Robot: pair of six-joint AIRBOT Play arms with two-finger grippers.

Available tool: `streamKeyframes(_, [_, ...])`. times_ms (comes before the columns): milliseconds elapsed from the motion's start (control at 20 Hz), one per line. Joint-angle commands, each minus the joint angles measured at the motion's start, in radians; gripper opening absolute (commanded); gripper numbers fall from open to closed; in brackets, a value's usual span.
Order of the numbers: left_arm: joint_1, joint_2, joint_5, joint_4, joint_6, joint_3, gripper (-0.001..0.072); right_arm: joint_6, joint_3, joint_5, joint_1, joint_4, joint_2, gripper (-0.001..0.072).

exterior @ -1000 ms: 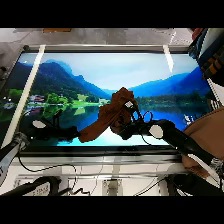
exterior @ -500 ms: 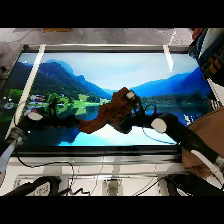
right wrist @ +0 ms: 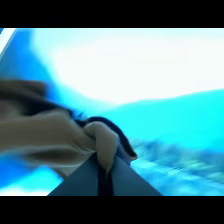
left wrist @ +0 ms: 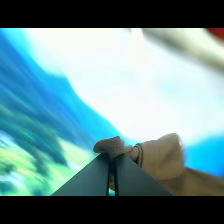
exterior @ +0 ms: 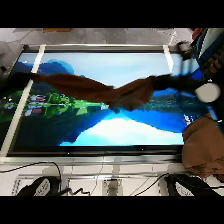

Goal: Fold the clothes and pants, and hang the long-sleeved shirts on hangers.

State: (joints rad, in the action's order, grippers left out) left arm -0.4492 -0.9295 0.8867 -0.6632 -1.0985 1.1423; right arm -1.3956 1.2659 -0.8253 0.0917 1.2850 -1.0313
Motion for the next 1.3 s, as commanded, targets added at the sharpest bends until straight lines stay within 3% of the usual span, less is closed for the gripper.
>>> streamKeyframes(0, [-0.158, 0.083, -0.008, 0.008, -0.032, 0.044, 0.001, -0.002, 0.083, -0.02, -0.153, -0.001, 0.053, 0.0017])
streamKeyframes(550, [-0.19, 0.169, -0.028, 0.205, -0.031, 0.044, 0.0011, 0.055, 0.225, -0.016, -0.174, -0.005, 0.246, 0.0017])
streamKeyframes(800, [-0.19, 0.328, -0.253, 0.237, -0.031, 0.044, 0.001, 0.053, 0.312, -0.021, -0.174, -0.119, 0.359, 0.0016])
streamKeyframes(900, [-0.19, 0.406, -0.36, 0.232, 0.007, 0.044, 0.001, 0.051, 0.317, -0.048, -0.174, -0.209, 0.402, 0.0016])
streamKeyframes(1000, [-0.19, 0.48, -0.463, 0.146, 0.045, 0.044, 0.001, 0.05, 0.317, -0.136, -0.174, -0.267, 0.444, 0.0016])
streamKeyframes(1100, [-0.19, 0.538, -0.5, -0.042, 0.043, 0.044, 0.0009, 0.033, 0.317, -0.271, -0.174, -0.264, 0.471, 0.0016])
streamKeyframes(1250, [-0.19, 0.544, -0.407, -0.216, -0.031, 0.043, 0.0008, -0.018, 0.314, -0.442, -0.174, -0.239, 0.444, 0.0016])
